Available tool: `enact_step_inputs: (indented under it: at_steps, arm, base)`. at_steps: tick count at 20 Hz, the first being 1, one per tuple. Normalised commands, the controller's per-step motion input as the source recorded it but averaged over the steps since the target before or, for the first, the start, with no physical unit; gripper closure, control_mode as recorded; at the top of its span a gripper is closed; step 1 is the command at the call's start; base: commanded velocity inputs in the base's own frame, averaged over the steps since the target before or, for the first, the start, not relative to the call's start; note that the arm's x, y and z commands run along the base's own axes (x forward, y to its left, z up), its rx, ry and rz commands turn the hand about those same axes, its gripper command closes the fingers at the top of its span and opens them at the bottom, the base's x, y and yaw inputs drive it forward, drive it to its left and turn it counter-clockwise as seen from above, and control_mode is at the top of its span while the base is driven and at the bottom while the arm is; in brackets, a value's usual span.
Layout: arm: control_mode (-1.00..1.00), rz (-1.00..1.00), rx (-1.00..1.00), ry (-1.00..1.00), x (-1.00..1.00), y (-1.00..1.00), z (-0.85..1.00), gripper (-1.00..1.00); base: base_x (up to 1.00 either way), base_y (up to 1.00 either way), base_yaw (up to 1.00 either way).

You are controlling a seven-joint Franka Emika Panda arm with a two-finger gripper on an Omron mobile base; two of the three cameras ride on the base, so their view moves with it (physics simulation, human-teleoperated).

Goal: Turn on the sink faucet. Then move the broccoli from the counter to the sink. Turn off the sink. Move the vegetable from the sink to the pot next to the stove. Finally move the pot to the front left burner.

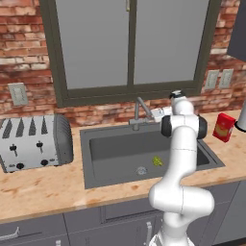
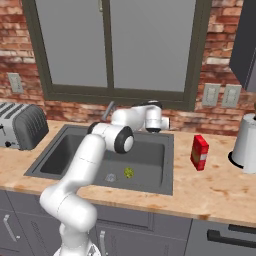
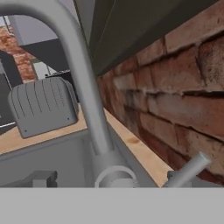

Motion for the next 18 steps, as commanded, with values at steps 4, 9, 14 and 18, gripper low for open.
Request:
enact_step_inputs:
  at_steps: [4, 9, 14, 18]
  arm:
    - [-1.00, -0.02, 0.00, 0.00, 0.00, -0.45, 0.00, -1.00]
    - [-1.00, -0.01, 0.01, 0.00, 0.00, -0.48, 0.00, -1.00]
    - [-1.00, -0.01, 0.02, 0.00, -0.11, -0.40, 0.00, -1.00]
    - [-1.00, -0.01, 0.01, -0.03, -0.67, -0.10, 0.00, -1.00]
  base:
    - [0.00, 0.00, 0.00]
    - [0.00, 0.00, 0.00]
    - [0.00, 0.00, 0.00]
    - [0.00, 0.00, 0.00]
